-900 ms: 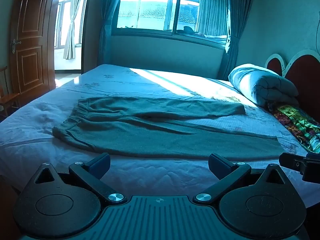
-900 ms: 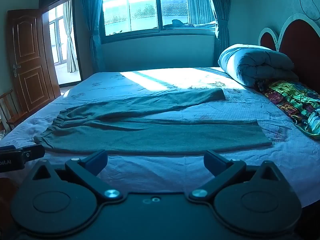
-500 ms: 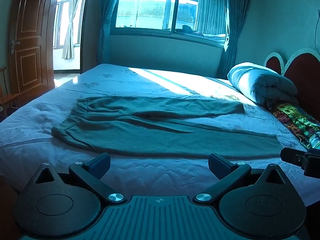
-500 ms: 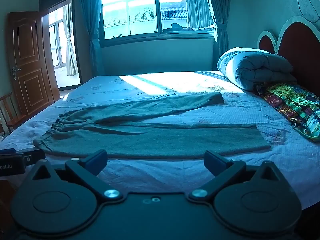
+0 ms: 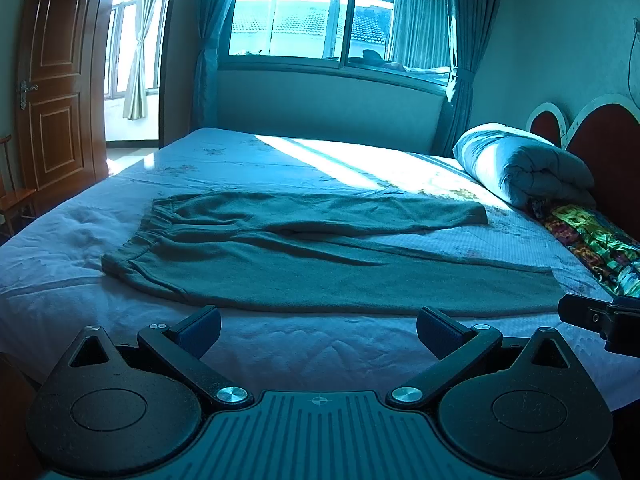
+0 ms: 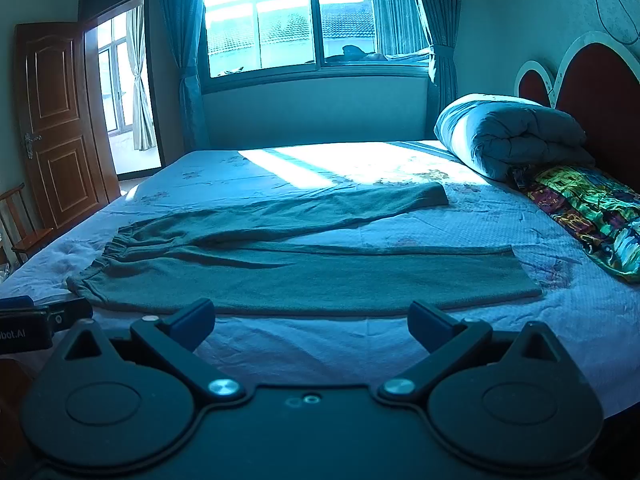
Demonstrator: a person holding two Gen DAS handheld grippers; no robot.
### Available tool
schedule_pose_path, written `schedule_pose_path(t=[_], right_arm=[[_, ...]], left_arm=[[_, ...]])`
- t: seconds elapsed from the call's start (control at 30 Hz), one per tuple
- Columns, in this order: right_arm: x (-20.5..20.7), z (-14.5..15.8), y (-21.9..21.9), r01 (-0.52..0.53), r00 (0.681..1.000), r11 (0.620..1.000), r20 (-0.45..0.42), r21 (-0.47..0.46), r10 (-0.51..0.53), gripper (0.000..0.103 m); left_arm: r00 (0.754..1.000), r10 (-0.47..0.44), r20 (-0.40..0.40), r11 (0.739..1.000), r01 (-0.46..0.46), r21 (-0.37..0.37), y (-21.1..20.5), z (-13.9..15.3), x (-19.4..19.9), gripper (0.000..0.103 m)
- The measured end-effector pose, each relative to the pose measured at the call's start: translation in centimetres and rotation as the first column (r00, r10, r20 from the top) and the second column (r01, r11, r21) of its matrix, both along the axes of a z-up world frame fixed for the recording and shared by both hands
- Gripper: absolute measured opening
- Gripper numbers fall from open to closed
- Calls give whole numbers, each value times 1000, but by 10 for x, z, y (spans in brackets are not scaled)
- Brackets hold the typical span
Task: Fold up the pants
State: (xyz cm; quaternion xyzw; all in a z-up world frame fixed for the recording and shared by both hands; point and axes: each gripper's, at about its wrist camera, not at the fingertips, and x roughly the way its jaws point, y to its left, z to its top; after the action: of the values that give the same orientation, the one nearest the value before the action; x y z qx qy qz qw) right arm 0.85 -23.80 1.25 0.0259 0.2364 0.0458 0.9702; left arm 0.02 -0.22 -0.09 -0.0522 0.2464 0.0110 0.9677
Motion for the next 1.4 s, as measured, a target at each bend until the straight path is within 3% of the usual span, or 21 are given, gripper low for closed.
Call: schedule_pose_path(t=[1.4], right_arm=[[0, -1, 0, 4, 1000, 1000, -1, 4, -4, 97]], left_arm=[[1000, -8, -4, 1000, 8, 13, -3, 1, 0, 103]])
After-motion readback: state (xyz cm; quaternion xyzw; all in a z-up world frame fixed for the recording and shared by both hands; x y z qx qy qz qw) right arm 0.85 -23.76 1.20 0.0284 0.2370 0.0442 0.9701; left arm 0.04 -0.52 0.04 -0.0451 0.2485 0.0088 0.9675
